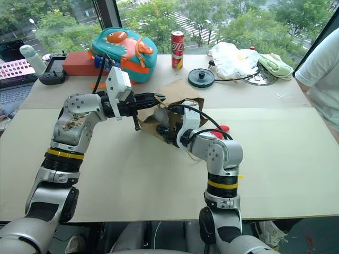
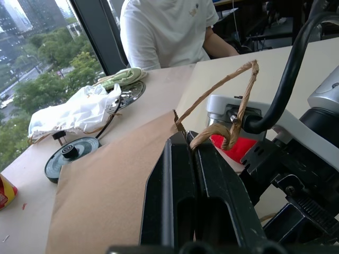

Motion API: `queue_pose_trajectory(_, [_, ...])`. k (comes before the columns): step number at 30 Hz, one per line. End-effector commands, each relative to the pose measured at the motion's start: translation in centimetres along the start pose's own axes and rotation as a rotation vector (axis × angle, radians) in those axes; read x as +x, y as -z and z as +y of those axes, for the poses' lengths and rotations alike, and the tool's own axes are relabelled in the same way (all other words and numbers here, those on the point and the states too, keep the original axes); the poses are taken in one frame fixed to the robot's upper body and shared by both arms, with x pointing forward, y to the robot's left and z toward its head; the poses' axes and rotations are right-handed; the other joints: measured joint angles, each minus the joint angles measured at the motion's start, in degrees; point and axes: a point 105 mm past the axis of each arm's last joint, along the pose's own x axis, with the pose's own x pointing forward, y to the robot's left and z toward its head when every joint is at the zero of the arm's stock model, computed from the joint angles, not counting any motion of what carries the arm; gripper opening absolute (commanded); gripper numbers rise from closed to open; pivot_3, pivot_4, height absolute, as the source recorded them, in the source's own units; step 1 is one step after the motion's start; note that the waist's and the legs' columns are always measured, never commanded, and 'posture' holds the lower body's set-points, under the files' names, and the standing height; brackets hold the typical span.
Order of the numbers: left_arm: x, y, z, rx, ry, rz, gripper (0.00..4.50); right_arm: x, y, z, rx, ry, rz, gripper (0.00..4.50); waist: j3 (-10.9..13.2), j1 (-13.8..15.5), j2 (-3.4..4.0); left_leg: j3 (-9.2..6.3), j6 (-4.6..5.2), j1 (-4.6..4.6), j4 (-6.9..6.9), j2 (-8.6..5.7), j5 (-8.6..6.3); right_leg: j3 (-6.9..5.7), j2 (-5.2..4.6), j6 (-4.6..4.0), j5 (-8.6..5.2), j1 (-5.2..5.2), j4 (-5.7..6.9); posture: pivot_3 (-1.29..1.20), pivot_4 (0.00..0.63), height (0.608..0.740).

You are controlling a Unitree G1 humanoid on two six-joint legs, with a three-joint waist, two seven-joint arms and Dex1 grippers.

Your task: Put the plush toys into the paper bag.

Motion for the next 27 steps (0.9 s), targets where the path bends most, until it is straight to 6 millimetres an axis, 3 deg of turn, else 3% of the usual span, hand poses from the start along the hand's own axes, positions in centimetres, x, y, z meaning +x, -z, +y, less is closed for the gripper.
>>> queue_pose_trajectory(1, [-0.3,-1.2,0.3,0.036,-0.010,-0.031,0.00,-0.3,-0.3,-0.8,-0.037,0.039,-0.027,4.49,0.0,0.0,0.00,0.00,0.00,0.00,0.00,0.00,0.00,0.00,0.00,0.00,0.00,0.00,-0.01,0.00,0.150,0.739])
queue_pose_trajectory(9, [-0.2,-1.2,0.3,0.034,-0.008,-0.030,0.00,-0.8,0.6,-2.7,-0.134,0.136,0.009,4.49,0.0,-0.1,0.00,0.00,0.00,0.00,0.00,0.00,0.00,0.00,0.00,0.00,0.00,0.00,-0.02,0.00,0.150,0.739])
queue_pose_trajectory(16, [-0.2,-1.2,0.3,0.035,-0.009,-0.029,0.00,-1.2,0.9,-3.1,-0.165,0.149,0.015,4.49,0.0,-0.2,0.00,0.00,0.00,0.01,0.01,-0.01,0.00,0.01,0.00,0.01,0.00,0.01,-0.03,0.00,0.150,0.739])
queue_pose_trajectory(21, [-0.3,-1.2,0.2,0.034,-0.011,-0.029,0.00,-3.1,-0.9,-0.9,-0.139,0.014,-0.089,4.49,0.0,-0.2,0.00,0.00,0.00,-0.05,0.00,-0.01,0.00,0.01,-0.01,0.01,0.00,0.01,-0.05,0.00,0.150,0.739])
queue_pose_trajectory(27, [-0.5,-1.2,0.4,0.018,-0.022,-0.033,0.00,-6.8,-2.2,0.0,-0.194,-0.081,-0.184,4.49,0.0,0.1,0.00,-0.02,0.00,-0.11,0.01,-0.02,0.00,0.00,-0.01,0.01,-0.01,0.01,-0.07,0.00,0.150,0.739])
